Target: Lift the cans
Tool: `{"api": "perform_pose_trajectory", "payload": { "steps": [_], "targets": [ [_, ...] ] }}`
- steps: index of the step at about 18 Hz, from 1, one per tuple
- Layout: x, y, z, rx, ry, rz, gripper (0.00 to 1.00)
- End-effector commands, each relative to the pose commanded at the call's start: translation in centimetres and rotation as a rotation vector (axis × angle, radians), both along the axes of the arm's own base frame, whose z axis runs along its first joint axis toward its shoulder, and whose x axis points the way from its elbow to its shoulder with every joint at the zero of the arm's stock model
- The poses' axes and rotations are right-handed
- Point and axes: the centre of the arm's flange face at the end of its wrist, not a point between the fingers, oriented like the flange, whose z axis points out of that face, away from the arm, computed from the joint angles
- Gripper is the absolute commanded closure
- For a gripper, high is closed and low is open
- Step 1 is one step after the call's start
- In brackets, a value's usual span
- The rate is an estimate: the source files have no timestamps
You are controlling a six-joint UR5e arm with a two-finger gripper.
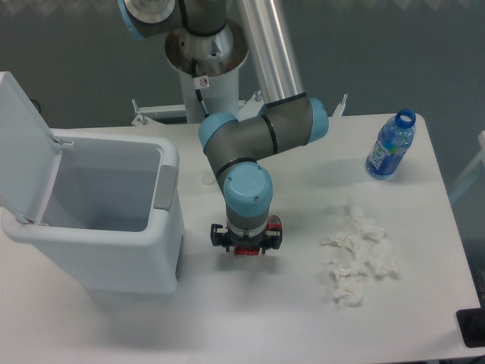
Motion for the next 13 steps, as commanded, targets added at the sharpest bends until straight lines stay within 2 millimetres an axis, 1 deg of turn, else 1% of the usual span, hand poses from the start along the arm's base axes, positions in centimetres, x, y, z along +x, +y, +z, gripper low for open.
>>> {"api": "perform_pose_trajectory", "payload": {
  "steps": [1,4,6,10,11,13],
  "targets": [
    [-0.01,-0.01,0.1,0.0,0.002,0.0,0.33],
    [-0.06,-0.07,0.38,0.004,0.004,0.0,0.34],
    [-0.08,-0.08,0.38,0.003,0.005,0.0,0.42],
    [-0.11,-0.05,0.54,0.005,0.008,0.0,0.46],
    [-0.11,-0.05,0.54,0.005,0.008,0.0,0.49],
    [-0.11,-0.07,0.53,0.003,0.008,-0.002,0.5]
  ]
}}
